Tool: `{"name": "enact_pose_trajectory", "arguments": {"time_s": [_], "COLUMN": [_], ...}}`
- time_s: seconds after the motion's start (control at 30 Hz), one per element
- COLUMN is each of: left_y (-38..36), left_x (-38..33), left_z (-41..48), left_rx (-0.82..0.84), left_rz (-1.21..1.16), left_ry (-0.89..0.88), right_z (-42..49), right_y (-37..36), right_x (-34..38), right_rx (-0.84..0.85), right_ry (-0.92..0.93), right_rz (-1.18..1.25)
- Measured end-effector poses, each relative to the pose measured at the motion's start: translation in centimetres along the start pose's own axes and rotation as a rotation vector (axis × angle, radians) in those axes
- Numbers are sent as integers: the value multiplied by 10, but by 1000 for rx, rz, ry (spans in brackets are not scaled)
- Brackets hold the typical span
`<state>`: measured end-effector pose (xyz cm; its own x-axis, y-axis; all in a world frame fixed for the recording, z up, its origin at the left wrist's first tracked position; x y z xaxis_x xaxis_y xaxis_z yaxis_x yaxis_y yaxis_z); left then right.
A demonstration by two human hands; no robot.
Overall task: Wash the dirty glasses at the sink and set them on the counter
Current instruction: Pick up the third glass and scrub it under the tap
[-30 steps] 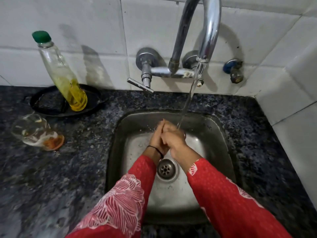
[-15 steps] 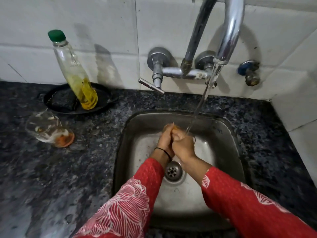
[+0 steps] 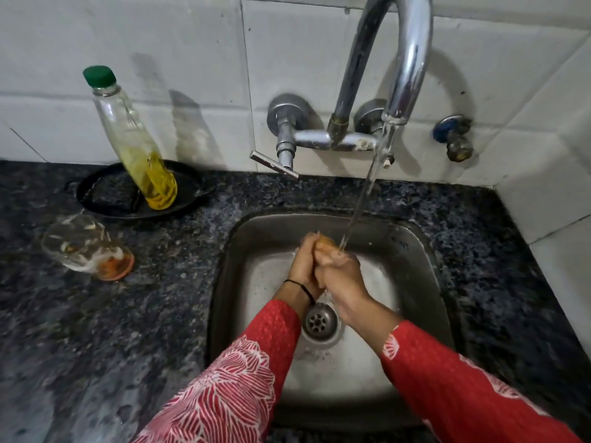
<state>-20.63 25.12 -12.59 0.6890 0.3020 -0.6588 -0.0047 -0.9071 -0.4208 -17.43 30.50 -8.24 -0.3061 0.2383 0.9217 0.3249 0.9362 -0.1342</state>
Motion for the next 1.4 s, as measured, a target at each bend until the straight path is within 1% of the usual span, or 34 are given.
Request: {"name": "enact_pose_trajectory", "arguments": {"time_s": [0.07,0.1,0.17,0.2,0.23,0.27,0.3,0.37,0.4,0.43,0.47,0.5,0.53,0.6,0.63,0.7,0.73,0.77,0.8,0.83,0.87,0.9,0.93,0.97,1.0,1.03,1.1,1.13,1.17,1.23,1.27,1.3,1.37,1.4], "left_y": [5,6,9,10,10,10,11,5,0,-8,-9,-9,-5,4,9,11,10,7,4,2,1,-2,-5,-7,-7,-5,-1,1,1,1,1,0,1,2], "left_x": [0,2,4,5,5,3,2,5,7,5,4,2,3,1,2,8,10,11,13,14,15,15,12,11,11,10,5,6,8,8,10,11,13,14], "left_z": [-1,-2,-3,-1,-1,-2,-2,0,2,-1,-3,-5,-2,-1,0,-1,-4,-8,-7,-6,-6,-7,-11,-12,-11,-9,-11,-9,-8,-9,-7,-6,-7,-5], "left_rx": [-42,-38,-32,-20,3,20,21,42,56,68,47,27,0,-31,-44,-67,-61,-24,18,61,74,80,80,66,39,16,1,7,29,45,60,73,90,98], "left_rz": [85,113,162,156,134,119,81,61,64,83,114,132,134,129,129,96,90,76,38,3,-24,-48,-70,-82,-70,-41,49,82,92,70,33,-6,-89,-142], "left_ry": [55,123,205,216,213,191,170,100,69,36,34,68,114,197,218,235,236,229,209,177,134,90,47,32,33,42,112,175,224,238,223,204,162,121], "right_z": [-9,-14,-21,-22,-23,-22,-24,0,7,11,13,10,8,-6,-13,-13,-13,-10,-7,-5,-2,-2,1,-1,-3,-5,-12,-14,-18,-25,-28,-30,-33,-32], "right_y": [-3,-2,5,7,6,5,5,6,4,0,-1,2,4,7,10,11,11,11,13,15,16,13,12,8,5,4,-1,1,3,6,5,4,-4,-5], "right_x": [3,6,10,14,19,22,28,12,0,-9,-14,-11,-8,7,15,13,12,9,12,13,15,19,15,11,9,12,17,21,26,27,25,25,26,32], "right_rx": [220,322,499,555,571,514,414,141,12,-62,-97,-71,-14,230,356,561,611,606,514,384,232,120,29,0,-22,13,232,339,440,599,605,555,439,365], "right_ry": [186,227,325,393,425,435,408,201,78,9,-10,68,145,277,288,368,408,452,426,336,265,228,146,48,22,88,266,328,371,404,434,460,424,351], "right_rz": [-237,-380,-804,-912,-874,-796,-653,-305,-174,-119,-97,-135,-160,-264,-386,-792,-949,-1052,-956,-791,-633,-487,-320,-135,-99,-210,-524,-603,-703,-1079,-1327,-1472,-1477,-1334]}}
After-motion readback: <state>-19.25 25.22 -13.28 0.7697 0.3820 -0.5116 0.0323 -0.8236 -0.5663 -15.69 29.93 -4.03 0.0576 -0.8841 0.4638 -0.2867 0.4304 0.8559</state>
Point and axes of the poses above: each hand's wrist, its own z-axis towards the middle knuckle, its own y-axis out of the back of the hand, x = y × z, the point moved 6 cm from there along z, towards the middle knuckle, and after that the axes turned 10 degrees about z, right-handed, at the moved point
